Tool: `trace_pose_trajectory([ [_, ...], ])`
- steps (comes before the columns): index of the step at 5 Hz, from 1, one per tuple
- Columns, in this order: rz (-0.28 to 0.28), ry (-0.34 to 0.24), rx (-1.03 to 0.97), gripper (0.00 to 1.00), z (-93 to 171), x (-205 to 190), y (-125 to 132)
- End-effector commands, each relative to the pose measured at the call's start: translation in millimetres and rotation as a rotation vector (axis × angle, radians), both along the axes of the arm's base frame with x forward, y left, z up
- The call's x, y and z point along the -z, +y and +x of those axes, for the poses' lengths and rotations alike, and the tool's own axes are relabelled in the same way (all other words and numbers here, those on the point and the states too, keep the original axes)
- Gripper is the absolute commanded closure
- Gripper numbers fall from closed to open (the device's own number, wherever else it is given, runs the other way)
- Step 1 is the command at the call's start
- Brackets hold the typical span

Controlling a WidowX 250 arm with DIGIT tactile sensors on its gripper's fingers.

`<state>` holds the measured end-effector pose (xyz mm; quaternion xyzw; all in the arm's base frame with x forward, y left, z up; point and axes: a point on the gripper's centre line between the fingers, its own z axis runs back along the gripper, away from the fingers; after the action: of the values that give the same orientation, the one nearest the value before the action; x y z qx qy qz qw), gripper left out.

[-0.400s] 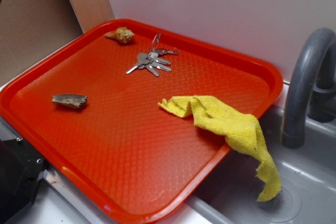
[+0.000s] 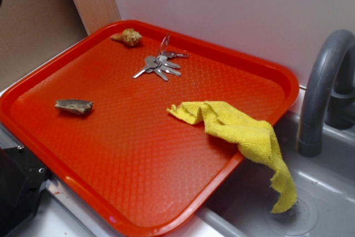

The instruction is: Grab the silver keys.

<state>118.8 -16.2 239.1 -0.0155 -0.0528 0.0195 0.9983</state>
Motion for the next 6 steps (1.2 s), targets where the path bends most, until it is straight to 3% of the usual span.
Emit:
trace_pose_trajectory([
  [1, 0.184, -0.194, -0.510, 0.00, 96, 85, 37],
  [2, 0.206, -0.253, -0.685, 0.00, 146, 111, 56],
  [3, 0.116, -0.302, -0.600, 0.00, 199, 134, 56],
  [4, 0.097, -0.326, -0.467, 0.00, 250, 145, 53],
  [5, 0.089, -0.293, -0.400, 0.00, 278, 150, 55],
  [6, 0.122, -0.247, -0.388, 0.00, 266, 147, 50],
])
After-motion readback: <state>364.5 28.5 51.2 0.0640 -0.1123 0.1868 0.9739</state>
